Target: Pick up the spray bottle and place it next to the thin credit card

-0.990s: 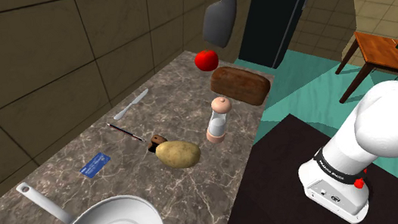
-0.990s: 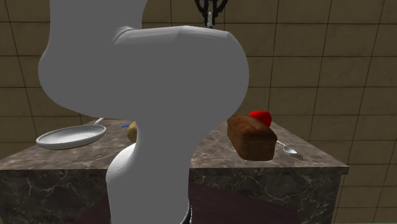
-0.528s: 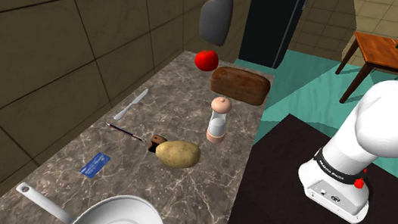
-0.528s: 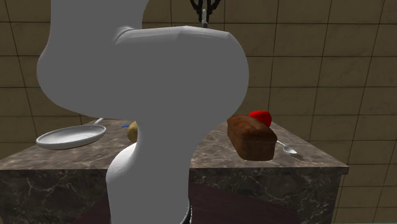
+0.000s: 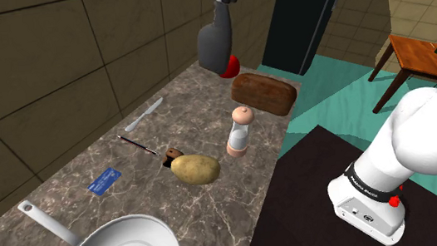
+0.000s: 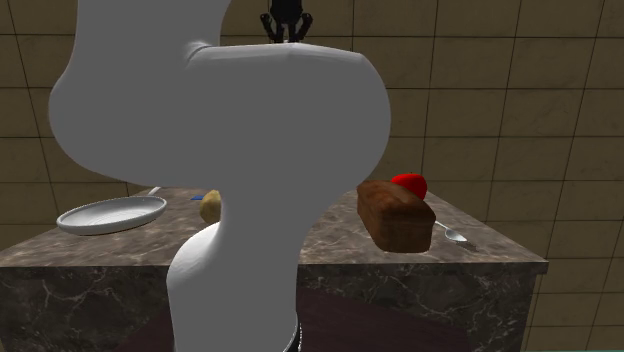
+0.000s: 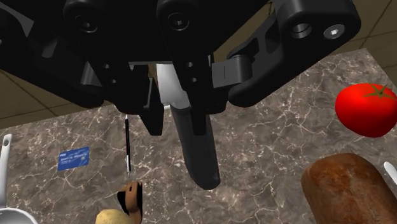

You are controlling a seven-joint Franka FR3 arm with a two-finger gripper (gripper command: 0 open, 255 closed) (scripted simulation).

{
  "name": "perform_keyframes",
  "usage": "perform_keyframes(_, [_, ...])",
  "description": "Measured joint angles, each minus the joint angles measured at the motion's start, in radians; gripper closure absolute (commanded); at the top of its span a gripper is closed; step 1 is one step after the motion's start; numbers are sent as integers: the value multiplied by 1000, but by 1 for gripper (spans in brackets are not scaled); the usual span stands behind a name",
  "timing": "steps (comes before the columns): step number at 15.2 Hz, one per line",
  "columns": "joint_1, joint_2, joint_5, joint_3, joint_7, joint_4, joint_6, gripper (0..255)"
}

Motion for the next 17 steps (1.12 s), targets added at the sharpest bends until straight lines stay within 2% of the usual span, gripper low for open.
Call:
perform_keyframes(10, [85, 77, -8, 132, 207, -73, 161, 255])
perform_keyframes(17, [154, 215, -56, 215, 363, -17, 245, 255])
